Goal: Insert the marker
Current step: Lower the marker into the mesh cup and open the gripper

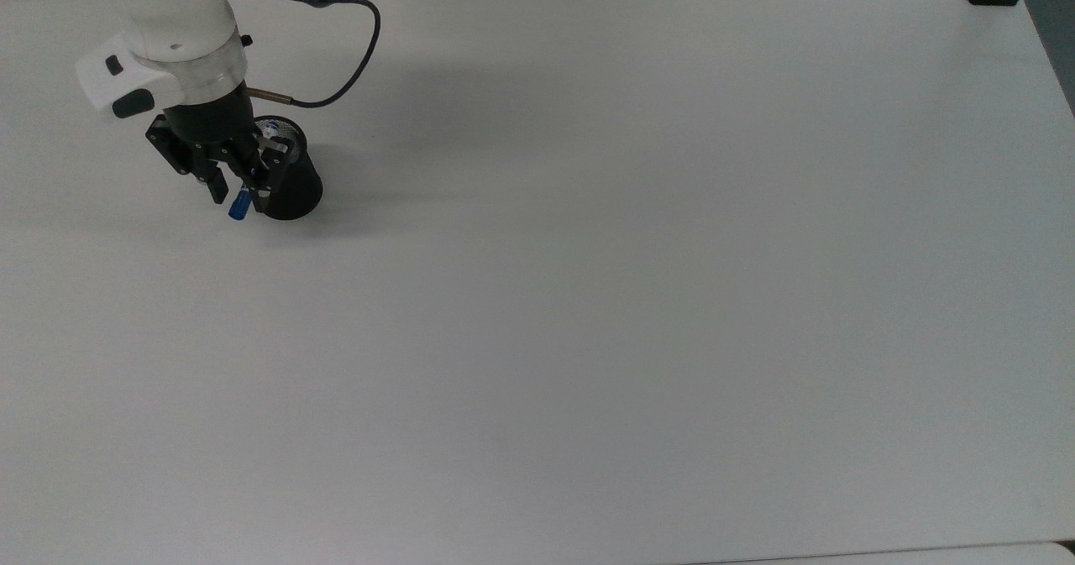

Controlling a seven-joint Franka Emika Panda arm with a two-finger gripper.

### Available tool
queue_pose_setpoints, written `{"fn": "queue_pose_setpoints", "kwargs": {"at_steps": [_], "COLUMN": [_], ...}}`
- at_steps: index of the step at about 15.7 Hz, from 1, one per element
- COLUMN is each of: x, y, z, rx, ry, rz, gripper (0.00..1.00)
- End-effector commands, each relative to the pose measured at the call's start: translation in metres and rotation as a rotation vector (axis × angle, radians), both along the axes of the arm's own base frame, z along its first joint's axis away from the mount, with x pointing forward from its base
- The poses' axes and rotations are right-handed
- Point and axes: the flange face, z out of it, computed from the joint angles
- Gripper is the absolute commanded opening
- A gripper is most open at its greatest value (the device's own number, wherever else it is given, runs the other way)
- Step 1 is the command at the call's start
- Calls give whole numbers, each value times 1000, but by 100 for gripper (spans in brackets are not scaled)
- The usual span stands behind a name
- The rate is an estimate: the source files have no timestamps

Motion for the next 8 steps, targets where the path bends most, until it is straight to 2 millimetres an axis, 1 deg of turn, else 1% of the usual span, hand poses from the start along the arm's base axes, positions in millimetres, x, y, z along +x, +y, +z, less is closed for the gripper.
{"fn": "queue_pose_setpoints", "kwargs": {"at_steps": [1, 2, 8], "x": [-6, -7, -11], "y": [2, 2, 5], "z": [5, 6, 18], "rx": [-4, -2, 9], "ry": [-5, 0, 18], "rz": [-32, -33, -35], "gripper": [86, 88, 88]}}
